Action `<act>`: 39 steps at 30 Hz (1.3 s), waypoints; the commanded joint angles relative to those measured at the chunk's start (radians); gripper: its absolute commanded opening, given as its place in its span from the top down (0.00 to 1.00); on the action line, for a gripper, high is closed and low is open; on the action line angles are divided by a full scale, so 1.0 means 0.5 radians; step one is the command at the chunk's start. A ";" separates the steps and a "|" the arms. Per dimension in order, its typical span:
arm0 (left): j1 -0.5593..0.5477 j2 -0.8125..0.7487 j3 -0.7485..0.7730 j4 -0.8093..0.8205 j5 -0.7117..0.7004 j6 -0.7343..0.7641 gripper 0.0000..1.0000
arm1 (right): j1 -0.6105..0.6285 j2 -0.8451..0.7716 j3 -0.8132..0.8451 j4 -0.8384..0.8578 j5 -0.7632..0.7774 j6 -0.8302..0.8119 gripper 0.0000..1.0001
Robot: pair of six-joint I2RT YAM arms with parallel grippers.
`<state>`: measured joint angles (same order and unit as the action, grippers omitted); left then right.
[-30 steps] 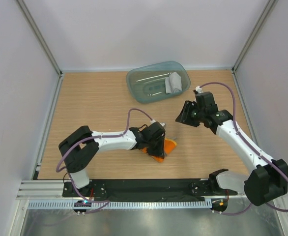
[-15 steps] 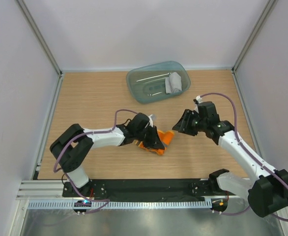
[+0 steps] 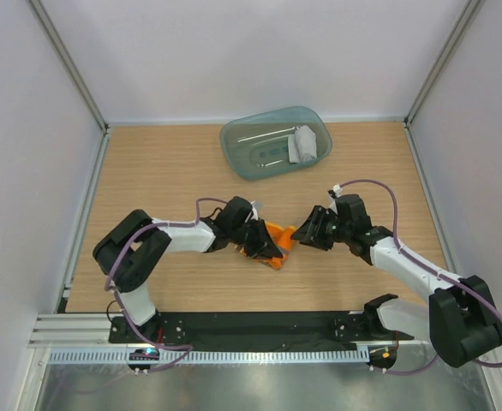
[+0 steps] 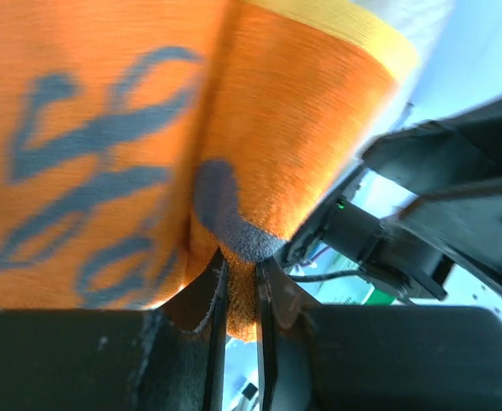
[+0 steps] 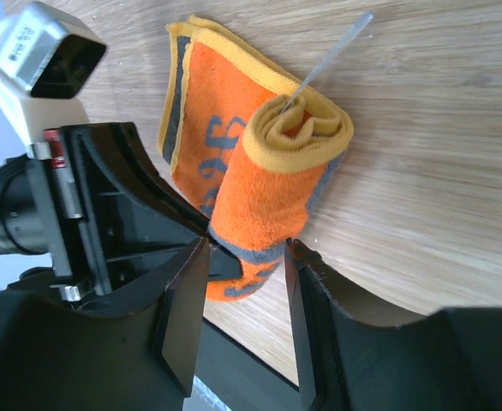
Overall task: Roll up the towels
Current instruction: Roll the towel
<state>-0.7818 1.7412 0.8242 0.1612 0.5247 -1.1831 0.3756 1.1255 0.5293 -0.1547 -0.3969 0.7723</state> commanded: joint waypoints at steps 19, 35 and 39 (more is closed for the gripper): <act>0.115 0.190 -0.013 0.040 0.184 -0.073 1.00 | 0.145 0.623 0.006 0.776 -0.001 0.082 0.77; 0.122 0.073 0.039 -0.509 0.031 0.298 0.90 | 0.142 1.035 0.034 0.865 0.143 0.020 0.82; 0.125 -0.015 0.024 -0.635 -0.073 0.421 0.86 | 0.145 1.068 0.052 0.828 0.159 0.011 0.83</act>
<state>-0.7174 1.7752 0.8478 0.0048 0.5259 -1.0607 0.4519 1.6096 0.5556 0.3267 -0.4549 0.8238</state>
